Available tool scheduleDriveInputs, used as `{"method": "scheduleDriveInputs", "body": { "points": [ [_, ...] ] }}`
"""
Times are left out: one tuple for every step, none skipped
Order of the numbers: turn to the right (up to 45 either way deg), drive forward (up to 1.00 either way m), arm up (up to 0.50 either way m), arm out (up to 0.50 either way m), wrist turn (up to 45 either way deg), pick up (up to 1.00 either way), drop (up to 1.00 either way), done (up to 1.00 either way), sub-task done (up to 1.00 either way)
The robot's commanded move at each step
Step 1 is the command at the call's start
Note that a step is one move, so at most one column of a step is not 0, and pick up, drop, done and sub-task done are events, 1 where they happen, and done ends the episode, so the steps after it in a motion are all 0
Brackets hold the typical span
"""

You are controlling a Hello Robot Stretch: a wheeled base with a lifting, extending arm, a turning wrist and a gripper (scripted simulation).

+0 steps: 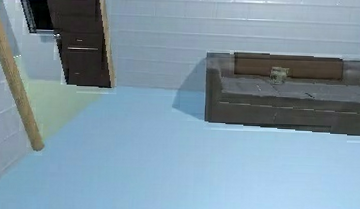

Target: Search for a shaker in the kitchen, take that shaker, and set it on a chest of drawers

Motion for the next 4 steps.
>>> {"method": "scheduleDriveInputs", "body": {
  "points": [
    [9.0,0.0,0.0,0.0,0.0,0.0,0.0,0.0,0.0],
    [0.0,0.3,0.0,0.0,0.0,0.0,0.0,0.0,0.0],
    [-36.0,0.0,0.0,0.0,0.0,0.0,0.0,0.0,0.0],
    [0.0,1.0,0.0,0.0,0.0,0.0,0.0,0.0,0.0]
  ]
}}
